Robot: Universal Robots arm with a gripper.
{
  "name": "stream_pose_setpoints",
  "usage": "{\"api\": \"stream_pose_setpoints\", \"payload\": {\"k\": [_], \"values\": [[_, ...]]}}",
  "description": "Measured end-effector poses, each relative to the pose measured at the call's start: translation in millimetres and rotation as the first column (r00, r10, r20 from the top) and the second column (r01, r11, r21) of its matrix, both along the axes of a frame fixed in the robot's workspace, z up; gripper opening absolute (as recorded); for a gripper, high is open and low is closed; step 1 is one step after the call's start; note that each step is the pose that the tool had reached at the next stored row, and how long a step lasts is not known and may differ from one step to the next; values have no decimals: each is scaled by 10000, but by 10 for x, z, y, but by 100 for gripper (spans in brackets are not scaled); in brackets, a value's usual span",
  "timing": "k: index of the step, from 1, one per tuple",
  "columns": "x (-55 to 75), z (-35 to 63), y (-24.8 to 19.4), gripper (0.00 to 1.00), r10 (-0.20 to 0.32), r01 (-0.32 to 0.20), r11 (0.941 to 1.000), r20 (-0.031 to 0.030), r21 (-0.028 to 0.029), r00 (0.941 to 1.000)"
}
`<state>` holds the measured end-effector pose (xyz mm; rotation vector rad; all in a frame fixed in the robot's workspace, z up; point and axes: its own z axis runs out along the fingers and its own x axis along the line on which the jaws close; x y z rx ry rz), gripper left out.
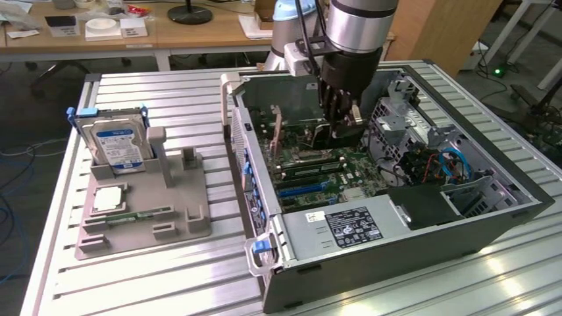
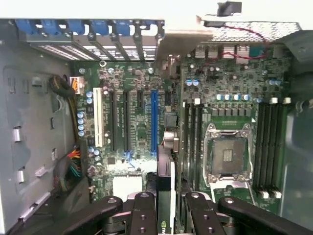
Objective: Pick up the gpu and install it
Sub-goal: 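Insert the gpu into the slot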
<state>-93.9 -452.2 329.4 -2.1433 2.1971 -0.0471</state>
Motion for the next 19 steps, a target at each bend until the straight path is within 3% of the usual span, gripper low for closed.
{"api": "stream_pose_setpoints", "payload": {"k": [2,19], "values": [[1,-28,-30,27,10,-10,10000,-12,6,10000],[-44,-335,-70,27,32,-32,10000,-109,4,9999]]}}
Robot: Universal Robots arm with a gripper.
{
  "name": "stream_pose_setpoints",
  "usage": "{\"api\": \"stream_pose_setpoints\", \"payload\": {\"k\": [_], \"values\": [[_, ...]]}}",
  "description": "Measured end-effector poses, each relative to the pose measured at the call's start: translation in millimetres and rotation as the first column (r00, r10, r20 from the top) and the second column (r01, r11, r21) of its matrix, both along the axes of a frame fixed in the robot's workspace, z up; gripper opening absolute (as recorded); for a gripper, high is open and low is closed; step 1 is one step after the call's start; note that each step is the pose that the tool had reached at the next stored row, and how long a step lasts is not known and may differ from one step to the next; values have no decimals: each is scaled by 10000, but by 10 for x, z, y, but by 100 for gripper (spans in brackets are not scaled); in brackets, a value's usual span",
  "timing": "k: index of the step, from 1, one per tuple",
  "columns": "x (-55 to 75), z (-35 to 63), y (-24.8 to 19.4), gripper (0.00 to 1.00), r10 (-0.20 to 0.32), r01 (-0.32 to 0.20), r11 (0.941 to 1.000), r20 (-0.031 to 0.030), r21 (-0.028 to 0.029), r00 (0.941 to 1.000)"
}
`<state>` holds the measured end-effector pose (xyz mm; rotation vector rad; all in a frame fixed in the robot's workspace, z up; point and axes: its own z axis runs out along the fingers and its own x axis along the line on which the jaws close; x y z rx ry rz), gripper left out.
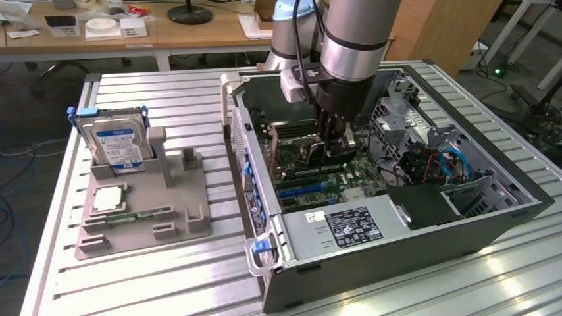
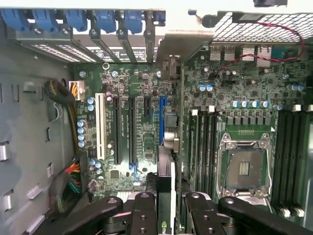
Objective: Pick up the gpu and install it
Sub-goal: 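Insert the gpu into the slot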
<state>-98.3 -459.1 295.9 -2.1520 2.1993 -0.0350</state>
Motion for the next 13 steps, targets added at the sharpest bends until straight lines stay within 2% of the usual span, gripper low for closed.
{"api": "stream_pose_setpoints", "payload": {"k": [3,7,13], "values": [[-1,-54,-32,27,-1,1,10000,-4,0,10000],[-4,-120,-36,27,14,-14,10000,-9,2,10000],[-31,-203,-31,27,189,-189,9998,84,4,9998]]}}
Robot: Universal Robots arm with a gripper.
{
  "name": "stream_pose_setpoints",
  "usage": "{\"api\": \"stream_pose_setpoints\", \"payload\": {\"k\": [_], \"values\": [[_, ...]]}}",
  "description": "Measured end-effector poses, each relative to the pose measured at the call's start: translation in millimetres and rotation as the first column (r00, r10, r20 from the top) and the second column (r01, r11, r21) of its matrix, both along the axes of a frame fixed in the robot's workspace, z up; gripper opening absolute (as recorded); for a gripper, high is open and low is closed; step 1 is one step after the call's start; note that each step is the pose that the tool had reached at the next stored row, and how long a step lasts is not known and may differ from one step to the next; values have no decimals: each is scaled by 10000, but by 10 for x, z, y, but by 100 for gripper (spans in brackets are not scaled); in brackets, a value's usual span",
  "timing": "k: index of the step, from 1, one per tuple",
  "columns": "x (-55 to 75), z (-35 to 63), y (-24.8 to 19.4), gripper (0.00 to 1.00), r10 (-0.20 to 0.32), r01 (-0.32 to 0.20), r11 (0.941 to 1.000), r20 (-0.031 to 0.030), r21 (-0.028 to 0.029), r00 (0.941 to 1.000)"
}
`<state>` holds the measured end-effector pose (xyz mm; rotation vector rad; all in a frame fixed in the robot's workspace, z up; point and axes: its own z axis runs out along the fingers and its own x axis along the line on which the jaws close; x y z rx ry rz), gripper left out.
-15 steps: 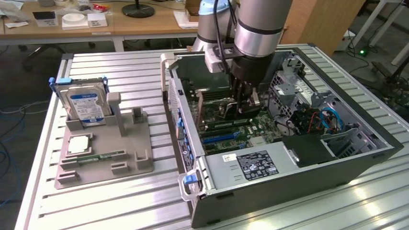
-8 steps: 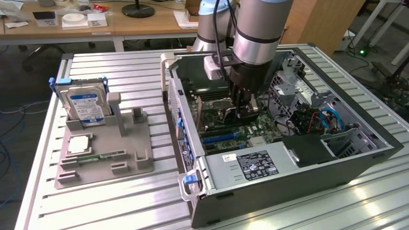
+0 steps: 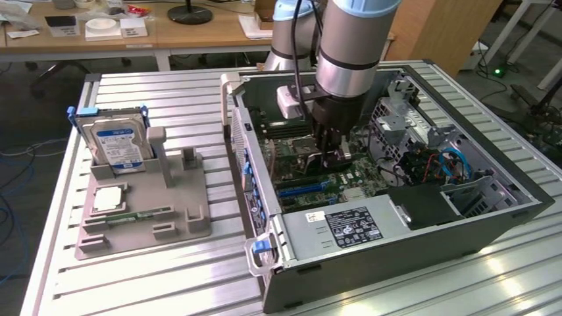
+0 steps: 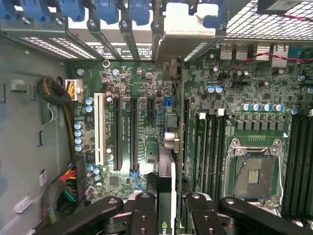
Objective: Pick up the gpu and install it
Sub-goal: 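Insert the gpu into the slot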
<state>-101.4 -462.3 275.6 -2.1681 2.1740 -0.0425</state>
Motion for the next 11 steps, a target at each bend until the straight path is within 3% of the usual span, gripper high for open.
{"api": "stream_pose_setpoints", "payload": {"k": [5,11], "values": [[-12,-88,20,27,87,-87,10000,18,-1,10000],[-70,-164,89,27,110,-110,9999,30,0,9999]]}}
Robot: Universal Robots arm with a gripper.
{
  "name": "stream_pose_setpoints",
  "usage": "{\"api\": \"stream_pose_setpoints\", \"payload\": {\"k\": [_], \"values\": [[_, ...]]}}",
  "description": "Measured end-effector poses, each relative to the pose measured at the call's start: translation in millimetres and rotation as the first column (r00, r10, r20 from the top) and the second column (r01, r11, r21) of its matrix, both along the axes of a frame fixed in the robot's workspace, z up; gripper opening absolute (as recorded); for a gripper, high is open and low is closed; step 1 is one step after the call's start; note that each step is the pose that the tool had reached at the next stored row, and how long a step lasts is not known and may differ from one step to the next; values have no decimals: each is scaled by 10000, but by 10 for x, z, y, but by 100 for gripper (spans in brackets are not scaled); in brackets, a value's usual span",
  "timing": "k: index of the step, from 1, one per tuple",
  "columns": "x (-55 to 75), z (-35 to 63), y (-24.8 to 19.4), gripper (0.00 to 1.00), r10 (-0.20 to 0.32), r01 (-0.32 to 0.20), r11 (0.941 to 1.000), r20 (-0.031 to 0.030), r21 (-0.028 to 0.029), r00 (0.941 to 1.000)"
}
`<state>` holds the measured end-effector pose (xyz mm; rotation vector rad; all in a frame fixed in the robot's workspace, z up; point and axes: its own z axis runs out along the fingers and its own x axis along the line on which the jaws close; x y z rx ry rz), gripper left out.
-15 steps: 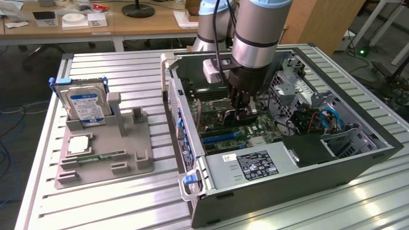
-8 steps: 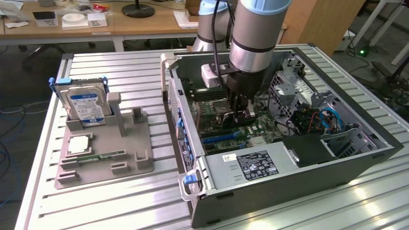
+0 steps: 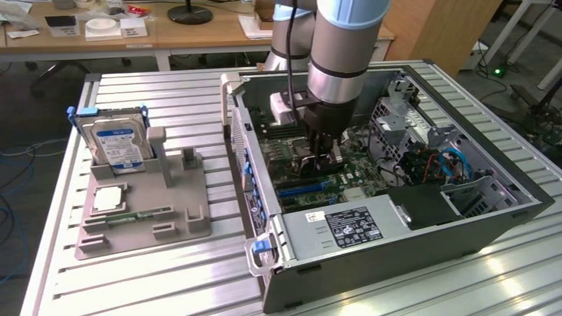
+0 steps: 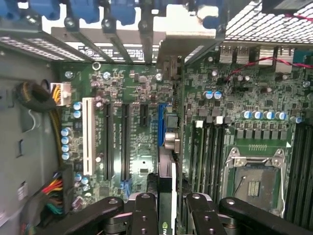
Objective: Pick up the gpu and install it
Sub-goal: 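Insert the gpu into the slot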
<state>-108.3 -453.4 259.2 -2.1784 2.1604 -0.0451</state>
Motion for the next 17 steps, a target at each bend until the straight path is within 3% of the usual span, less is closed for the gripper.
{"api": "stream_pose_setpoints", "payload": {"k": [5,17], "values": [[0,-27,-56,27,5,-5,10000,-1,-1,10000],[-46,-93,-42,27,7,-7,10000,0,0,10000]]}}
